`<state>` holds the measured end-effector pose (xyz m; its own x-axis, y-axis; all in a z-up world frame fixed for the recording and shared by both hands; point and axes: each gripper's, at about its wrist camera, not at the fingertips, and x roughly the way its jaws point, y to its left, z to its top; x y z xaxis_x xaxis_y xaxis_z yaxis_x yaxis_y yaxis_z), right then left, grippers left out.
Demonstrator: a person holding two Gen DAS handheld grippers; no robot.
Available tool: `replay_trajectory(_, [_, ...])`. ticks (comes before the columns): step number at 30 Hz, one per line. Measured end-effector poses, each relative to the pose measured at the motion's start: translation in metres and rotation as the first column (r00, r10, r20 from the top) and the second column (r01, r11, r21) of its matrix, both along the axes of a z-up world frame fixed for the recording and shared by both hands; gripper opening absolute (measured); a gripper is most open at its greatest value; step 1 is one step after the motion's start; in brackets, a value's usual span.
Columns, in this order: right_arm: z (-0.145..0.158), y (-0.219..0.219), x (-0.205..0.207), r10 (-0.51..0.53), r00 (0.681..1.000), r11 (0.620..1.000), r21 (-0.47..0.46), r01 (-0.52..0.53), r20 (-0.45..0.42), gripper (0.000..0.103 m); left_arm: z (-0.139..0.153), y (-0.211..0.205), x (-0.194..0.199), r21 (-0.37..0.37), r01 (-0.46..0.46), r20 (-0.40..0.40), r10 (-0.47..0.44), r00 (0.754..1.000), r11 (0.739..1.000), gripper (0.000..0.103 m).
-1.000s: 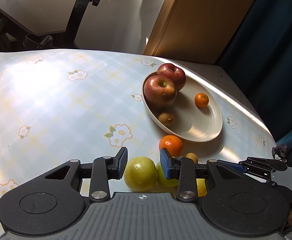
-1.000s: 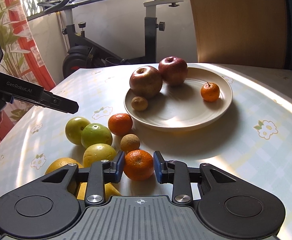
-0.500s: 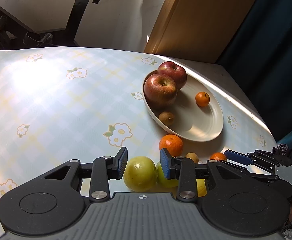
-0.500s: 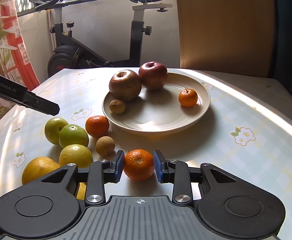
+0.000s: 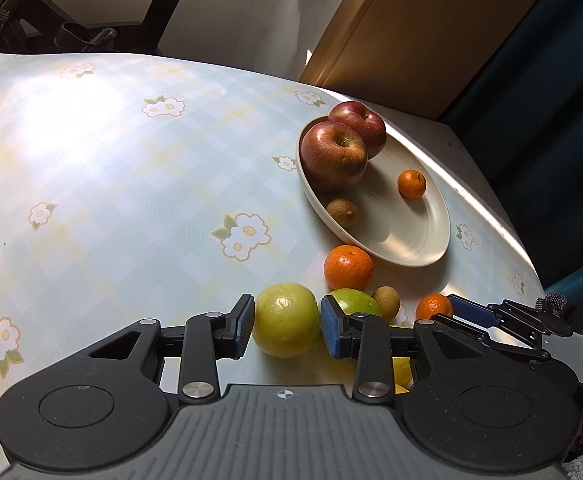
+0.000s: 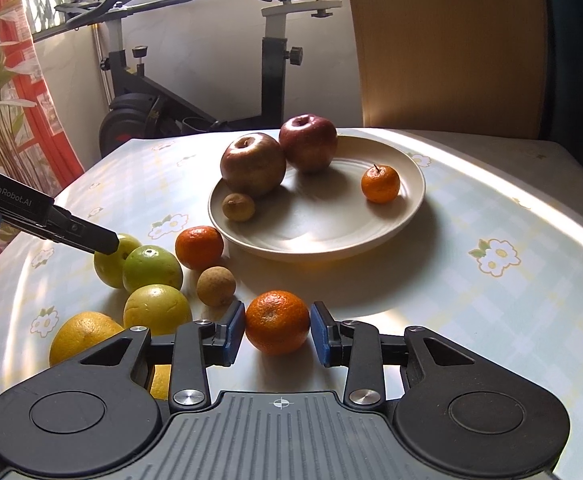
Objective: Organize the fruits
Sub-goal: 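Grasp and lift the green apple with the left gripper while the right gripper grasps the tangerine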
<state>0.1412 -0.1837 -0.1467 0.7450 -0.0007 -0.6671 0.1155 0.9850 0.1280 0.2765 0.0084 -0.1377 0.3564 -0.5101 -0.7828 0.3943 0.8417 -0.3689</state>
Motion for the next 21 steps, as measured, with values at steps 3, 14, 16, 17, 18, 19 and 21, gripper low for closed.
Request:
replay_trajectory(3, [0.000,0.000,0.000,-0.002,1.000,1.000,0.003,0.002,0.002,0.033,-0.003,0.002,0.001,-0.008,-0.018,-0.006,0.018,1.000,1.000,0.041])
replay_trajectory(14, [-0.001,0.000,0.000,-0.004,1.000,1.000,0.006,0.004,0.002,0.033,-0.018,0.010,0.010,-0.042,-0.067,-0.060,0.064,0.996,0.997,0.048])
replay_trajectory(16, [-0.001,0.000,-0.001,-0.004,1.000,1.000,0.008,0.004,0.003,0.033,-0.021,0.008,0.010,-0.045,-0.064,-0.066,0.061,0.996,0.997,0.050])
replay_trajectory(17, [-0.001,-0.001,-0.001,-0.003,1.000,1.000,0.009,0.003,0.003,0.033,-0.023,0.007,0.010,-0.048,-0.060,-0.072,0.057,0.996,0.997,0.050])
replay_trajectory(18, [-0.001,-0.001,-0.001,-0.003,1.000,1.000,0.011,0.003,0.004,0.033,-0.025,0.006,0.009,-0.051,-0.054,-0.080,0.050,0.996,0.997,0.049])
replay_trajectory(19, [-0.001,-0.001,-0.002,-0.003,1.000,1.000,0.012,0.003,0.004,0.033,-0.026,0.006,0.008,-0.059,-0.049,-0.082,0.044,0.996,0.997,0.046])
replay_trajectory(21, [-0.001,-0.002,-0.002,-0.001,1.000,1.000,0.017,0.001,0.007,0.032,-0.025,0.003,0.006,-0.044,-0.034,-0.061,0.032,0.998,0.998,0.046])
